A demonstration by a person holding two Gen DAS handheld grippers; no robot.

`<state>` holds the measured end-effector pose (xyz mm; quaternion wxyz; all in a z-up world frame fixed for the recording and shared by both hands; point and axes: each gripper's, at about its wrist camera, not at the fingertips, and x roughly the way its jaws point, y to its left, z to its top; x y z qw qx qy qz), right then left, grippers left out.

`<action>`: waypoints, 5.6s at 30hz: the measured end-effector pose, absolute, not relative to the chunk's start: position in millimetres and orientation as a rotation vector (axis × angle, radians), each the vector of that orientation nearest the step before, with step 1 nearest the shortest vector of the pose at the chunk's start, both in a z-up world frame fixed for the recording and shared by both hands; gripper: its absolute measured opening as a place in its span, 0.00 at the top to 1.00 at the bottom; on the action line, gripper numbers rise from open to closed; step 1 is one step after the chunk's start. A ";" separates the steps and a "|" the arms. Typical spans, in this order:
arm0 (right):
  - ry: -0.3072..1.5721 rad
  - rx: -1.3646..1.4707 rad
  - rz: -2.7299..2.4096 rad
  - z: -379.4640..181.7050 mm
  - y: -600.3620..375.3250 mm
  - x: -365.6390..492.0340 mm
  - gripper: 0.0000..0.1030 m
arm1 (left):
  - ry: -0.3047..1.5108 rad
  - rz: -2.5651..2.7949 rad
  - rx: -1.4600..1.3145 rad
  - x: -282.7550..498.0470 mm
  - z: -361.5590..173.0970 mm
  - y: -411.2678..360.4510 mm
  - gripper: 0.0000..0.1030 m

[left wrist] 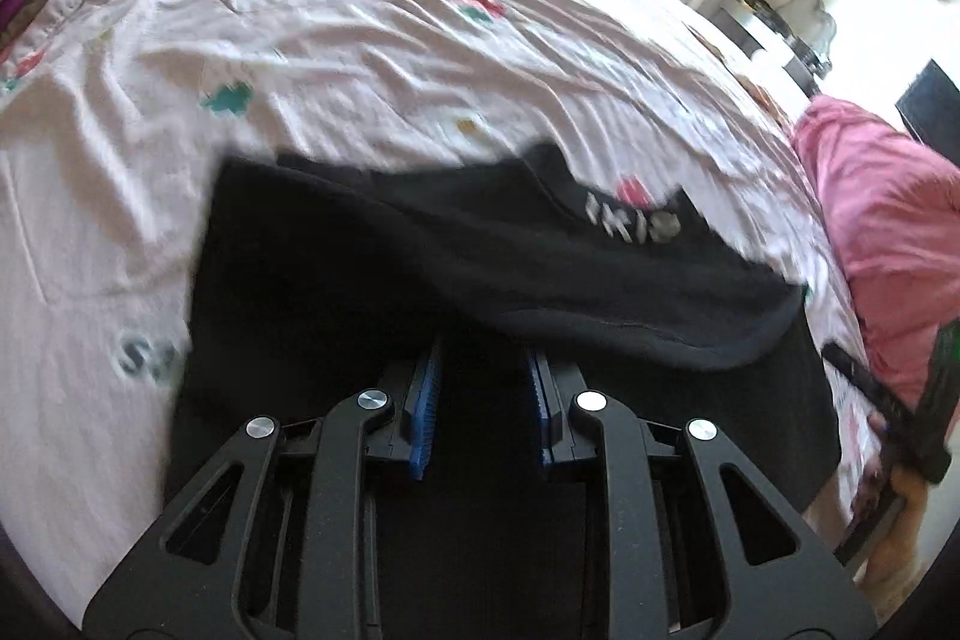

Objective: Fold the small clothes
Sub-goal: 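Close both tools on the folded edge of the shirt, then press the folded edge flat and open both tools, then move both open tools to the long side edge of the folded shirt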

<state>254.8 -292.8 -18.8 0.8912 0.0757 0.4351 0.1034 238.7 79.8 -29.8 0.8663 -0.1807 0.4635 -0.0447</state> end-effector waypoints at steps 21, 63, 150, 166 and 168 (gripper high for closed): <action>1.010 0.139 0.244 -45.0 -281.7 310.7 0.72 | 0.958 -0.008 -0.354 249.0 -39.2 128.6 0.72; 0.871 0.149 0.212 -23.1 -295.6 309.7 0.94 | 0.837 -0.034 -0.396 243.2 -7.1 141.7 0.90; 0.821 -0.075 0.368 -5.9 -172.1 127.3 0.05 | 0.984 0.118 -0.208 111.5 -26.8 114.1 0.09; 0.762 -0.341 0.572 -15.0 -58.2 117.6 0.05 | 0.957 0.181 -0.225 134.8 -11.7 149.5 0.09; 0.760 -0.365 0.587 -18.5 -47.5 117.6 0.05 | 0.957 0.182 -0.222 140.7 -10.8 151.9 0.09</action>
